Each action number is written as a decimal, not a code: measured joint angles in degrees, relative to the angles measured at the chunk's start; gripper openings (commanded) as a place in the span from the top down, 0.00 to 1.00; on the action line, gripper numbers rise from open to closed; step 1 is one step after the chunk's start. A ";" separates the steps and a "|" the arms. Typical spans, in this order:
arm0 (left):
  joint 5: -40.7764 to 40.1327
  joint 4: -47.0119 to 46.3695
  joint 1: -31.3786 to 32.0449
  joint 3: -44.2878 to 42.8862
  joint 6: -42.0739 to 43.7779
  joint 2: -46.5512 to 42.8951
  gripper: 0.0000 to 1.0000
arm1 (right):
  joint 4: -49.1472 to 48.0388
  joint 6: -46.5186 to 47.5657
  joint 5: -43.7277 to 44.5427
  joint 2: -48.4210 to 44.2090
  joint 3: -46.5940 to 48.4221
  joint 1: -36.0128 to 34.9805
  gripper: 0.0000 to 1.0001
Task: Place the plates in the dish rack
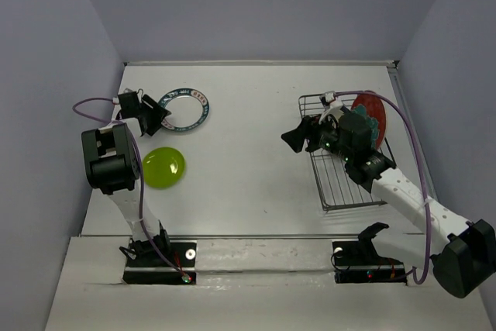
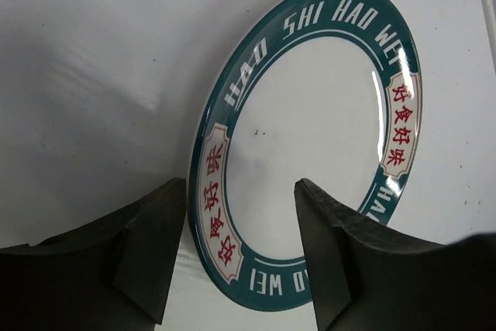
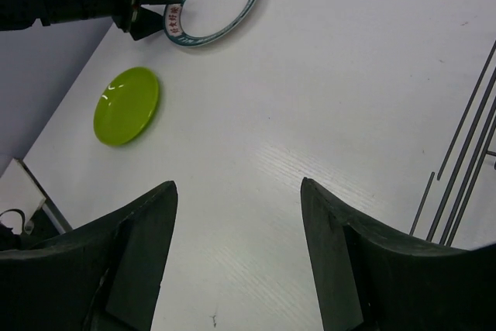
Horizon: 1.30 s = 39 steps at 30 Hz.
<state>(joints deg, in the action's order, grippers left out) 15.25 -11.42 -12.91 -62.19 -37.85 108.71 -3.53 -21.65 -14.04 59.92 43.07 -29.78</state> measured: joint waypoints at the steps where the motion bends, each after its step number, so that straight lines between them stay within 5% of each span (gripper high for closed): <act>1: 0.42 -0.42 0.00 0.00 -0.37 0.22 0.43 | -0.02 -0.11 -0.04 0.07 0.00 0.00 0.30; 9: 4.48 -6.34 -0.07 0.68 -3.56 3.78 0.93 | -0.63 -1.46 -0.63 1.27 0.00 -0.31 0.32; 20: 7.72 -10.23 0.98 4.48 -6.05 -1.70 0.94 | -0.81 -4.42 -1.53 5.01 2.14 -1.51 0.27; 29: 11.72 -15.63 11.91 12.76 -11.26 -25.64 0.94 | -0.94 -7.34 -4.24 13.09 10.86 -2.21 0.10; 39: 18.45 -18.38 19.58 21.35 -11.69 -42.64 0.94 | 1.18 -7.72 -2.38 13.25 15.56 -2.21 0.09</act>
<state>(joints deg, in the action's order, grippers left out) 33.69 -29.80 6.68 -40.84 -49.54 66.06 -2.35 -29.36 -16.43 73.17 58.63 -31.99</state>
